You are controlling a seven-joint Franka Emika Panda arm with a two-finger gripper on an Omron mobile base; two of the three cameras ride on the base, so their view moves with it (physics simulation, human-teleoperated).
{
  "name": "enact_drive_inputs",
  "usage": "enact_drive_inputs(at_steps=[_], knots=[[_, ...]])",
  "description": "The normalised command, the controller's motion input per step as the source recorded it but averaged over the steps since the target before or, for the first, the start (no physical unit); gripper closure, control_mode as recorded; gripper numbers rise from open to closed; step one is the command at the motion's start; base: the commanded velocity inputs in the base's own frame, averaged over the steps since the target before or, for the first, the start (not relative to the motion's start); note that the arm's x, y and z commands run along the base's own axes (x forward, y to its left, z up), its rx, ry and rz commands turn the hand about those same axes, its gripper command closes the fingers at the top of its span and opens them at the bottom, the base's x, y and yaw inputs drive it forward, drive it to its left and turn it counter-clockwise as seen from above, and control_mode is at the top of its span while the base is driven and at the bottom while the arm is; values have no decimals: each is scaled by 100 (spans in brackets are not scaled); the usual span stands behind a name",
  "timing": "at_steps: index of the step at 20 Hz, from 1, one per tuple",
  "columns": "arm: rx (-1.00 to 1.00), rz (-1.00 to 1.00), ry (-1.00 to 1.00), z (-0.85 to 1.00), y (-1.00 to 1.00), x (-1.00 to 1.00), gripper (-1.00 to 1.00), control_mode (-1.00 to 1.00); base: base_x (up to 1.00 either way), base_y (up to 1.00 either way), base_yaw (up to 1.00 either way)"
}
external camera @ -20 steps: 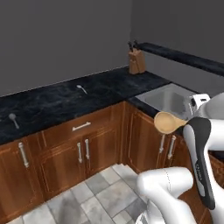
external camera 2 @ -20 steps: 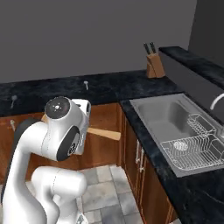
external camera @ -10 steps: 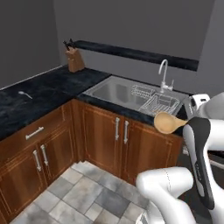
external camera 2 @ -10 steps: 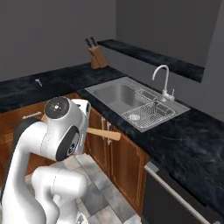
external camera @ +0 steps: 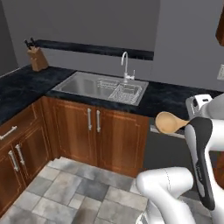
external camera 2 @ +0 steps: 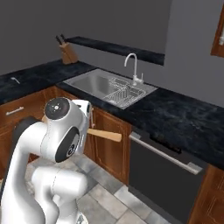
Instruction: Organize the utensils by type. Pick up the wooden spoons from the counter and place them in the open cabinet. Then pick up the metallic utensils from the counter and place them in the open drawer.
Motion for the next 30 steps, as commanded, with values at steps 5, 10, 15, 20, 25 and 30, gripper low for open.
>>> enact_drive_inputs(at_steps=[5,10,15,20,25,30], knots=[[0,0,0,0,0,0,100,100,-43,-1,-44],[0,0,0,0,0,0,100,100,-11,0,-68],[0,0,0,0,0,0,100,100,0,-15,-67],[0,0,0,0,0,0,100,100,0,-49,-46],[0,0,0,0,0,0,100,100,8,-64,-28],[0,0,0,0,0,0,100,100,26,-77,-13]])
